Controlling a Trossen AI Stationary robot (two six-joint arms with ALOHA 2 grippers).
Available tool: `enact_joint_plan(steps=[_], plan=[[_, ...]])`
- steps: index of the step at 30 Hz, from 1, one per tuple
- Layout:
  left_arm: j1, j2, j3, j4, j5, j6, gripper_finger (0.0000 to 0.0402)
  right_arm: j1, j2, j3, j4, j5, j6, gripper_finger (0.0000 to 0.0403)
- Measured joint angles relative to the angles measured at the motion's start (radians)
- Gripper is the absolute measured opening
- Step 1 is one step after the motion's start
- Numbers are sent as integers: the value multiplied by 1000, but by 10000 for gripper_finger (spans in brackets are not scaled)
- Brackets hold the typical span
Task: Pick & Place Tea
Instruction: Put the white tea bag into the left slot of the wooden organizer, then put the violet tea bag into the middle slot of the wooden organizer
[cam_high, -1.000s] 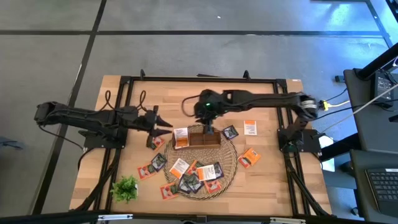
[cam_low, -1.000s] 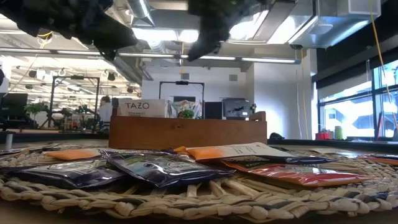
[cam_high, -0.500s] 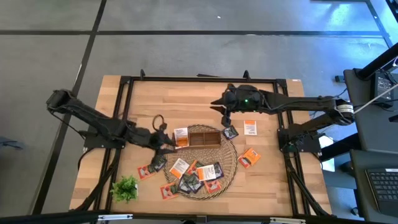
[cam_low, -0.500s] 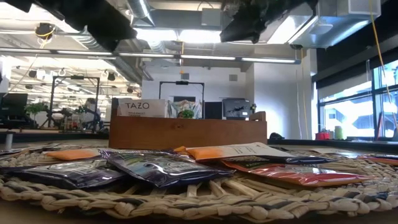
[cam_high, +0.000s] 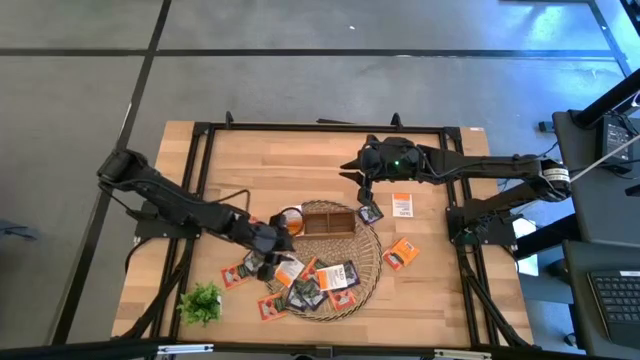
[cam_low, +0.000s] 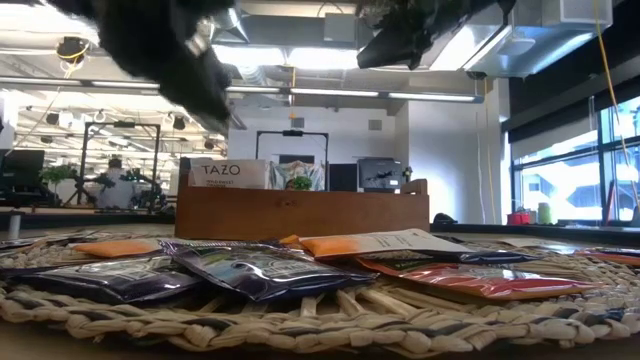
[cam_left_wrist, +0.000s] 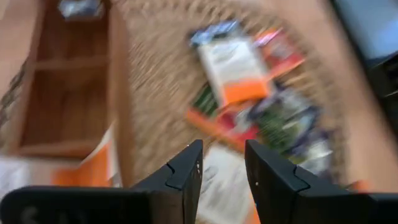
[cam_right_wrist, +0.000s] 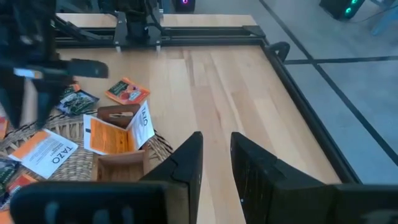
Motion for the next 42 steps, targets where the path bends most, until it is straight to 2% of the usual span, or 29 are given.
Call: enact_joint_plan(steps=[5,12,19,29,35,39,42], plan=[[6,36,10,-84,-93,-11,116,0,0,0,-1,0,3,86],[32,42,11,-96,-208,-15,116,0,0,0,-3,0,3,86],[94,42,11,-176,-361,-91,116,0,0,0,-8,0,0,86],[153,38,11,-175,-382,-91,114,0,0,1,-18,0,-26,86],[169,-14,11,-175,-381,-82,115,0,0,2,-27,0,-27,86],[169,-66,11,-175,-395,-82,112,0,-5,2,-119,0,-16,86],[169,-92,11,-175,-361,-82,112,0,-23,2,-222,0,17,86]])
